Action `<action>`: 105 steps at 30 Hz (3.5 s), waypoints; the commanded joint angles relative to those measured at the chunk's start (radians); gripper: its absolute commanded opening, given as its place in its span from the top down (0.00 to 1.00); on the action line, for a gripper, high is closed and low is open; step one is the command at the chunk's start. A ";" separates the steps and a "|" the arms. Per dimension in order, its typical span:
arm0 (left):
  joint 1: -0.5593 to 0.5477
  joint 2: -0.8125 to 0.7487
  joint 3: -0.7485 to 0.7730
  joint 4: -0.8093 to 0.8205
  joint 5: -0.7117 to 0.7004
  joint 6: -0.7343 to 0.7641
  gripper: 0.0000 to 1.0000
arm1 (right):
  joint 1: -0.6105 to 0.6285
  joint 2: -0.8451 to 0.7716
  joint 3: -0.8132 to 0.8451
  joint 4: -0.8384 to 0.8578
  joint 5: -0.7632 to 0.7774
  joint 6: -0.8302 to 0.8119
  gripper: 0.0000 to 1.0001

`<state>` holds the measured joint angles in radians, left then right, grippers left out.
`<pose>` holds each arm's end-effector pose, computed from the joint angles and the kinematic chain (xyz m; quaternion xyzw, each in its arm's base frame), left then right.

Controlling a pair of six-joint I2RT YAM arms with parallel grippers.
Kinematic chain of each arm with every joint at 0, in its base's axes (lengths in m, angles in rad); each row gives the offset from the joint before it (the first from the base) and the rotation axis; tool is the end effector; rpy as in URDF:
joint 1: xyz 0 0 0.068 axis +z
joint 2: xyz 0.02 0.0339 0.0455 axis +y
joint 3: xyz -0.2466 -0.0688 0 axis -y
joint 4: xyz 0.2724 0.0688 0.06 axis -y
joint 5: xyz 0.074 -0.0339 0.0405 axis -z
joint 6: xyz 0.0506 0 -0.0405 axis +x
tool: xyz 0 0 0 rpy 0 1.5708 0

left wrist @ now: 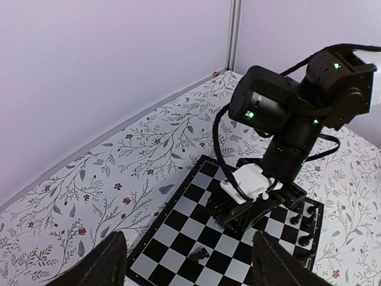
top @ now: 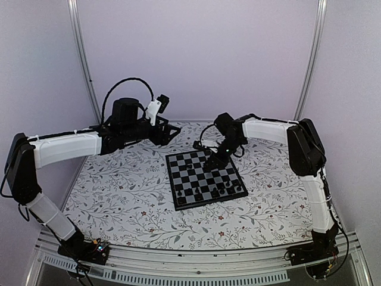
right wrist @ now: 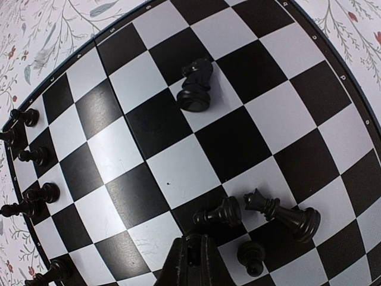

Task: Set up the chess pieces on the board
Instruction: Pick up the chess piece from the chessboard, then place the chess piece on the chessboard, then pick up the chess piece from the chessboard.

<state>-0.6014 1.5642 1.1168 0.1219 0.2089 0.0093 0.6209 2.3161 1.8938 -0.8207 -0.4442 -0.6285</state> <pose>0.3296 -0.2389 0.2568 0.3009 0.7523 -0.2502 0.5301 0.3931 0.3079 0.1245 -0.5920 0.7596 0.2167 0.1600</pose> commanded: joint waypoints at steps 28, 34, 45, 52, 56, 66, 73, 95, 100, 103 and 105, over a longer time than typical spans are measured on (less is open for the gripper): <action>0.011 -0.009 0.031 -0.026 0.023 0.008 0.26 | 0.033 -0.265 -0.314 -0.030 -0.007 -0.017 0.97; 0.011 -0.010 0.032 -0.027 0.027 0.008 0.26 | 0.034 -0.262 -0.326 -0.035 -0.002 -0.019 0.98; 0.011 -0.013 0.034 -0.031 0.031 0.007 0.25 | 0.034 -0.249 -0.328 -0.045 0.007 -0.019 0.97; 0.009 -0.015 0.034 -0.031 0.033 0.007 0.25 | 0.035 -0.238 -0.329 -0.045 0.016 -0.016 0.96; 0.010 -0.016 0.034 -0.033 0.034 0.007 0.25 | 0.034 -0.236 -0.332 -0.045 0.017 -0.014 0.96; 0.010 -0.021 0.032 -0.036 0.034 0.007 0.25 | 0.034 -0.219 -0.331 -0.036 0.018 -0.008 0.93; 0.009 -0.023 0.032 -0.037 0.033 0.007 0.25 | 0.034 -0.208 -0.328 -0.036 0.023 -0.006 0.89; 0.009 -0.033 0.031 -0.042 0.018 0.017 0.25 | -0.031 -0.210 -0.086 -0.068 0.034 0.047 0.74; 0.008 -0.033 0.032 -0.047 0.011 0.021 0.25 | -0.032 -0.117 0.007 -0.064 0.070 0.081 0.69; 0.008 -0.033 0.033 -0.048 0.011 0.024 0.25 | -0.032 -0.062 0.057 -0.066 0.065 0.093 0.66; 0.008 -0.034 0.034 -0.050 0.011 0.027 0.25 | -0.032 -0.036 0.078 -0.069 0.049 0.095 0.65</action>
<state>-0.6014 1.5635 1.1286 0.0841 0.2237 0.0196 0.5835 2.2158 1.9270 -0.8848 -0.3935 -0.5602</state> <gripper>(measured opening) 0.751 0.343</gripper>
